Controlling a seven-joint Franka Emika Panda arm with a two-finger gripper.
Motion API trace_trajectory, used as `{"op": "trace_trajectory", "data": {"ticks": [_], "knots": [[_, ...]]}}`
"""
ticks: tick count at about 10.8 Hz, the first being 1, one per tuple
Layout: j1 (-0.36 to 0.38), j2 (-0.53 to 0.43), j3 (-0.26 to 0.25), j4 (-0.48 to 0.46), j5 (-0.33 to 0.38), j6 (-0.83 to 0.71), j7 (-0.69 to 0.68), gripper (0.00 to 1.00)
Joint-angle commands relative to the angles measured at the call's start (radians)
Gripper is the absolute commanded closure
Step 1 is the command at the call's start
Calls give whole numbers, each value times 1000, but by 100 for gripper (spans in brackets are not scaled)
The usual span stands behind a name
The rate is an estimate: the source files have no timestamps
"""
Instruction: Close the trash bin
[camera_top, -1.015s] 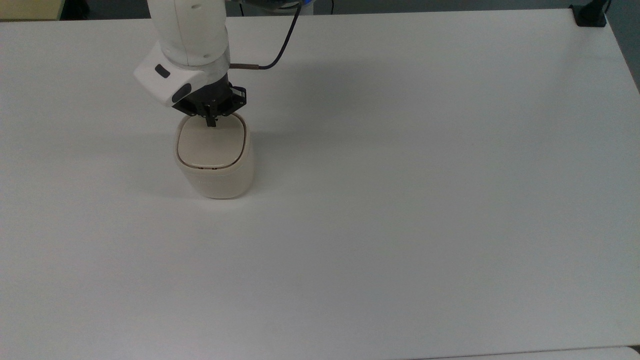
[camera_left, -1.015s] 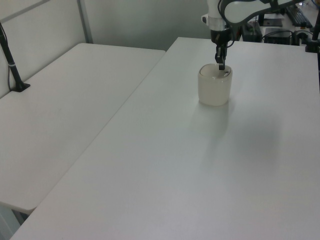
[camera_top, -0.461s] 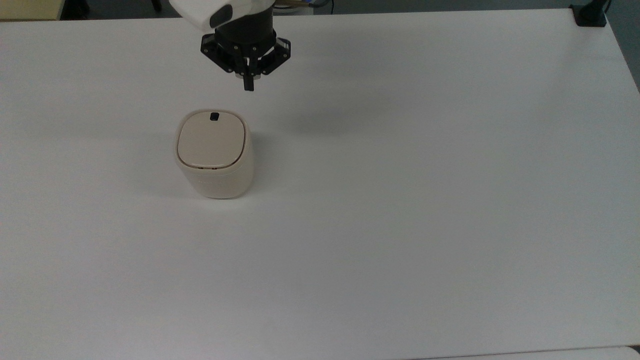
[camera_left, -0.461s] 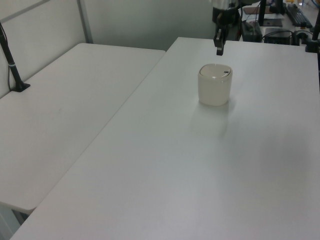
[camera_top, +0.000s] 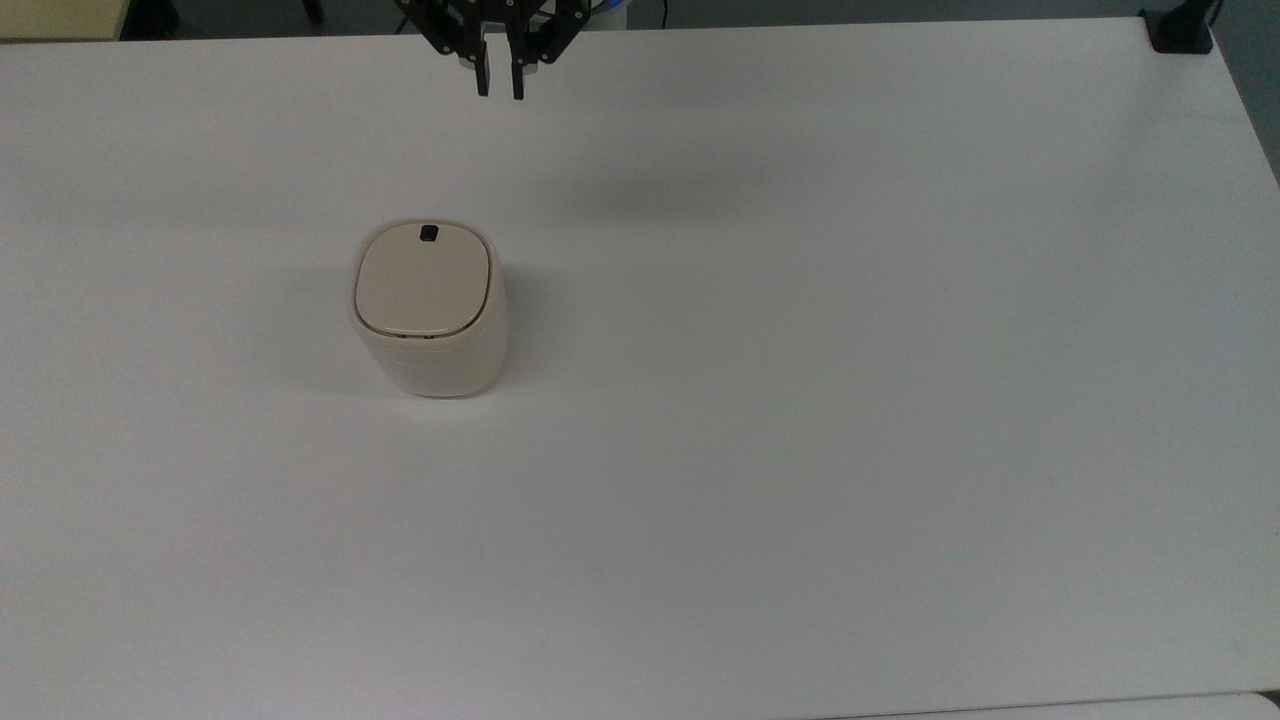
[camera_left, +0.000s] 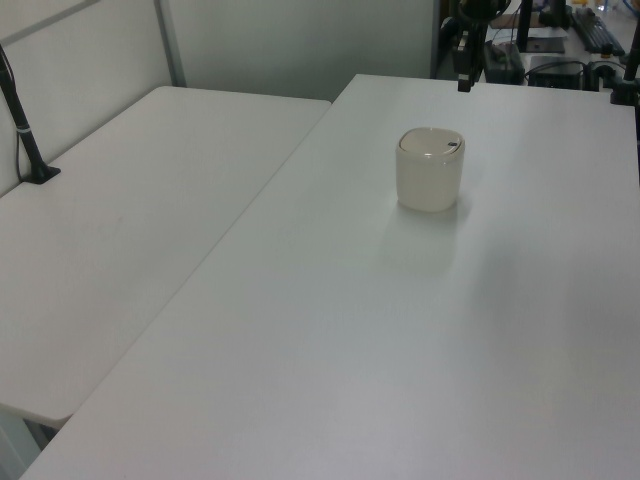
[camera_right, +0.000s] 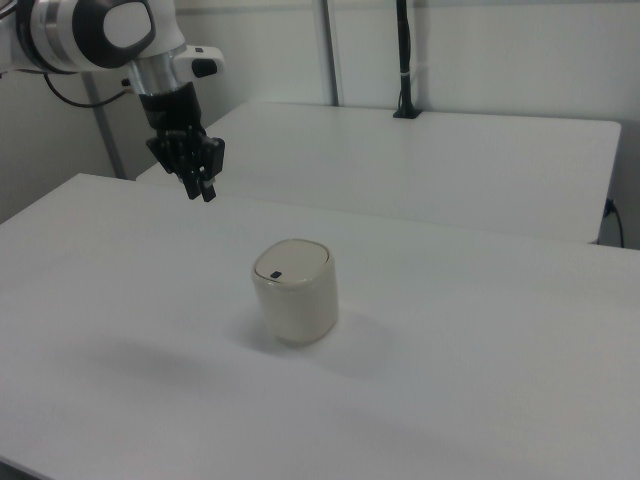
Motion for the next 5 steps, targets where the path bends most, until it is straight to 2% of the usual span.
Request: {"op": "trace_trajectory", "data": {"ticks": [1, 5], "knots": [[0, -25, -6, -29, -4, -13, -14, 0], [-3, -34, -9, -31, -4, -11, -14, 0]]}}
